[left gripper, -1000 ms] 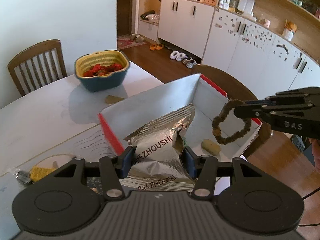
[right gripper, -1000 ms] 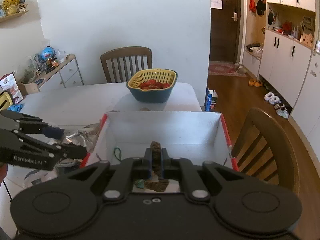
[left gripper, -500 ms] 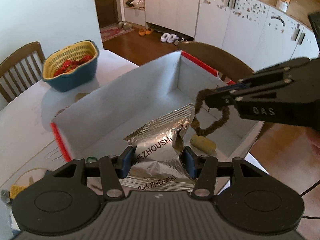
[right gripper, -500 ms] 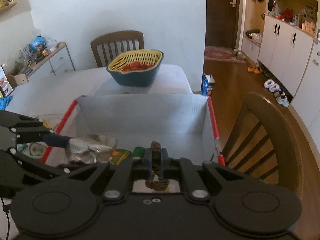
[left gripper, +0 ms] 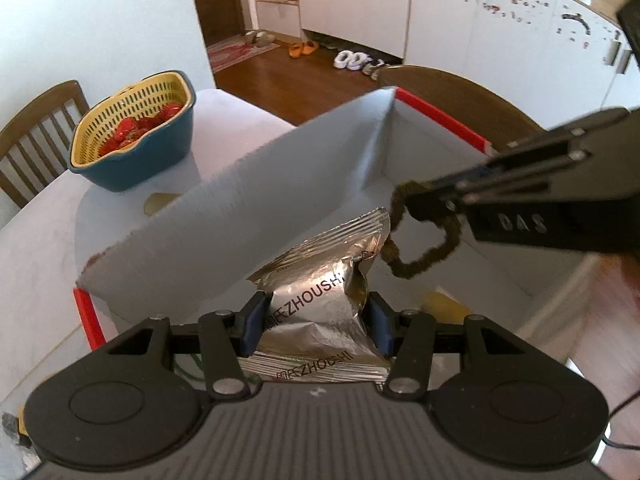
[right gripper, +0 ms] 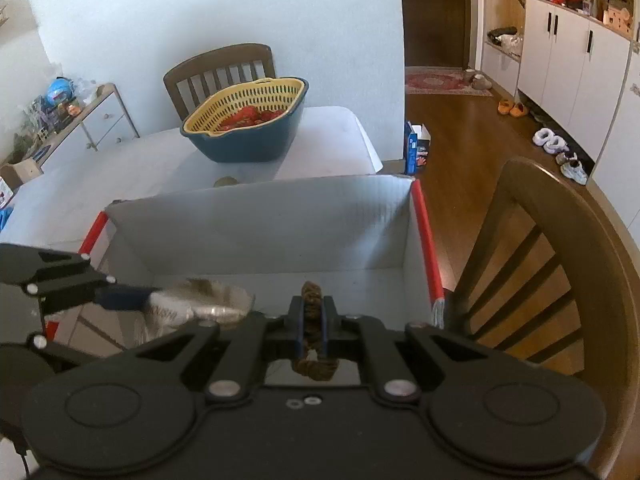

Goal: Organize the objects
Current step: 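Carry the snack bag and bead bracelet into the red shoebox with both tools, then open both tools, dropping snack bag and bracelet into the box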

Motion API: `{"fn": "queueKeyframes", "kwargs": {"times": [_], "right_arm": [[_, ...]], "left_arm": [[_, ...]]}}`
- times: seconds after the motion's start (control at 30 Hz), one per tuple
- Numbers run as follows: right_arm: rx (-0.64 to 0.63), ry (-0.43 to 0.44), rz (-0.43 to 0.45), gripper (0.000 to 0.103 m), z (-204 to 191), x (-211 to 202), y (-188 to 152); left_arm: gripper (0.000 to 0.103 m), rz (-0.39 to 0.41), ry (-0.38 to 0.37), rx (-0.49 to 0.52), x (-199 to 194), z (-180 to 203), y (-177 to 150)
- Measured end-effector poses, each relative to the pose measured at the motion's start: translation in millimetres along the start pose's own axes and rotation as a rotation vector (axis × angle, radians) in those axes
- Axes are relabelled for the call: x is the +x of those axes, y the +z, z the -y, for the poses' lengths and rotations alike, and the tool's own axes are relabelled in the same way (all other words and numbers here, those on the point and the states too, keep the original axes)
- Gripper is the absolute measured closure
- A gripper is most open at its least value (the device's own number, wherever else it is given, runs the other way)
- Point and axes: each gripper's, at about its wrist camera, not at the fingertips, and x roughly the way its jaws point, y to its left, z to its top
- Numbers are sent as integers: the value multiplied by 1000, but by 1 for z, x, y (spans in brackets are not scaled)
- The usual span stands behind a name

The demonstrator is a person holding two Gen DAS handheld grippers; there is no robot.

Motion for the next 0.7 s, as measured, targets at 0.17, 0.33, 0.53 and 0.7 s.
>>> {"fn": "queueKeyframes", "kwargs": {"times": [0.17, 0.33, 0.53, 0.7], "right_arm": [[-15, -10, -43, 97, 3, 14, 0], [-84, -48, -104, 97, -5, 26, -10], [-191, -89, -163, 96, -21, 37, -18], [-192, -98, -209, 88, -25, 45, -19]], "left_arm": [[50, -27, 34, -13, 19, -10, 9], [50, -60, 41, -19, 31, -17, 11], [49, -87, 38, -35, 39, -21, 13], [47, -107, 43, -24, 42, -19, 15]]}}
